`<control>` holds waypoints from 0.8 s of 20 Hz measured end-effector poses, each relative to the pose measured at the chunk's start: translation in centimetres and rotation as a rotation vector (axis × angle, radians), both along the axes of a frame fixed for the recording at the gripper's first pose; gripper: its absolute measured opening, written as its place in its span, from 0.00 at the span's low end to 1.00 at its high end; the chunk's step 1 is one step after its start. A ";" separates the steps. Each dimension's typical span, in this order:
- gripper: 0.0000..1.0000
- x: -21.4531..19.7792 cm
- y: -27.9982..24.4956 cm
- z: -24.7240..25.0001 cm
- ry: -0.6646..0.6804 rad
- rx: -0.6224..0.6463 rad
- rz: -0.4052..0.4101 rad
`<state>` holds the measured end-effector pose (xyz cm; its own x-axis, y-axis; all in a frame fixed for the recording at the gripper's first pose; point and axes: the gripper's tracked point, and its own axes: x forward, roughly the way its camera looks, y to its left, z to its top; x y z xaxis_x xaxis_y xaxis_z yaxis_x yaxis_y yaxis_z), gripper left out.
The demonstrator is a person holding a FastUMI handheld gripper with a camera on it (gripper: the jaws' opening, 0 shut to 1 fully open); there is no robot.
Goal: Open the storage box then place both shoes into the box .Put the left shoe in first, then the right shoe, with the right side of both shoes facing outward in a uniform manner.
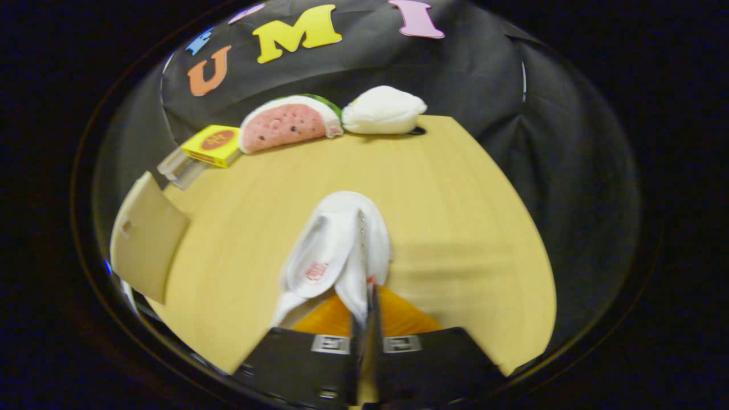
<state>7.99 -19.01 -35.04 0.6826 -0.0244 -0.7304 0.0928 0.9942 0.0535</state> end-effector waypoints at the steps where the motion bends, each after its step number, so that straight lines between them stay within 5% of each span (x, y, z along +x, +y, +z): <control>1: 0.11 -0.4 0.5 0.3 0.020 0.045 -0.001; 2: 0.00 -0.3 0.5 0.5 0.019 0.076 -0.025; 7: 0.00 -1.7 1.7 1.8 0.043 0.251 -0.131; 16: 0.00 -5.3 9.1 9.7 -0.061 0.268 -0.160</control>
<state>2.66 -9.87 -25.35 0.7283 0.0529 -0.6833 0.2355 0.9170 0.3220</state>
